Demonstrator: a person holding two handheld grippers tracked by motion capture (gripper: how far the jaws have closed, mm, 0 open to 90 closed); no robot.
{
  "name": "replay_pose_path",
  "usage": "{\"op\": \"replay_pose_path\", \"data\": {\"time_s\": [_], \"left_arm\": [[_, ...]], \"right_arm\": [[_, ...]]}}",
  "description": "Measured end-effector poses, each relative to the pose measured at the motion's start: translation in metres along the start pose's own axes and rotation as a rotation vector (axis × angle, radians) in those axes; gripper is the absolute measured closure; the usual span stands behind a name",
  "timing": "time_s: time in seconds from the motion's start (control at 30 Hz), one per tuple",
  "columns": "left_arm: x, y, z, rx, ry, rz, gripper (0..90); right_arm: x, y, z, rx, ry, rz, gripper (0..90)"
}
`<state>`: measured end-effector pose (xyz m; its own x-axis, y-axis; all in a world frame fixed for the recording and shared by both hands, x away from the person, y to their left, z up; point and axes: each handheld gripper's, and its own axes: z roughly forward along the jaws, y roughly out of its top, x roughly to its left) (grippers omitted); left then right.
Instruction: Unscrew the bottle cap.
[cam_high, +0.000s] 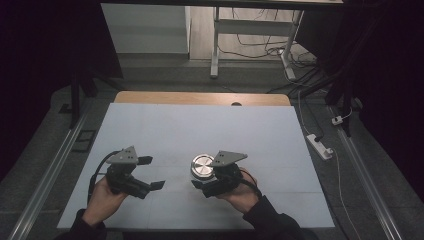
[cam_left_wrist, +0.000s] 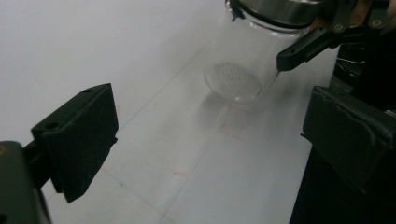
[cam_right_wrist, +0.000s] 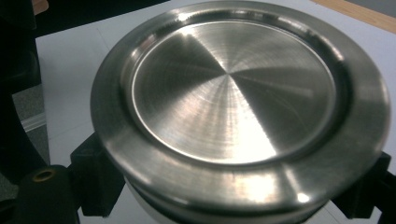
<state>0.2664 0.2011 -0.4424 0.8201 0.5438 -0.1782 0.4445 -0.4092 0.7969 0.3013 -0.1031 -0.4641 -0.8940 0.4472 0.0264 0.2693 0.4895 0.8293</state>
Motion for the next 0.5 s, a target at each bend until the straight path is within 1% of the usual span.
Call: {"op": "replay_pose_path", "data": {"time_s": [0.07, 0.1, 0.2, 0.27, 0.4, 0.47, 0.5], "left_arm": [[0.000, 0.003, 0.001, 0.001, -0.007, 0.005, 5.1], [0.000, 0.008, 0.004, 0.004, -0.009, 0.017, 5.1], [0.000, 0.016, 0.009, 0.017, -0.013, 0.033, 4.3], [-0.002, 0.022, 0.012, 0.022, -0.014, 0.053, 3.2], [-0.006, 0.034, 0.018, 0.020, -0.035, 0.085, 1.2], [-0.008, 0.040, 0.022, 0.023, -0.046, 0.107, 0.8], [-0.009, 0.043, 0.024, 0.025, -0.044, 0.120, 0.7]], "right_arm": [[0.000, 0.000, 0.000, 0.001, 0.002, 0.000, 14.3], [0.000, 0.000, 0.000, 0.001, 0.002, -0.001, 14.3], [0.001, 0.000, 0.000, 0.001, 0.003, -0.001, 14.3], [0.002, 0.001, 0.000, -0.002, 0.006, -0.010, 14.3], [0.003, 0.001, -0.001, -0.004, 0.012, -0.010, 14.3], [0.004, 0.001, 0.000, -0.003, 0.017, -0.013, 14.3], [0.004, 0.001, 0.000, -0.001, 0.019, -0.014, 14.3]]}}
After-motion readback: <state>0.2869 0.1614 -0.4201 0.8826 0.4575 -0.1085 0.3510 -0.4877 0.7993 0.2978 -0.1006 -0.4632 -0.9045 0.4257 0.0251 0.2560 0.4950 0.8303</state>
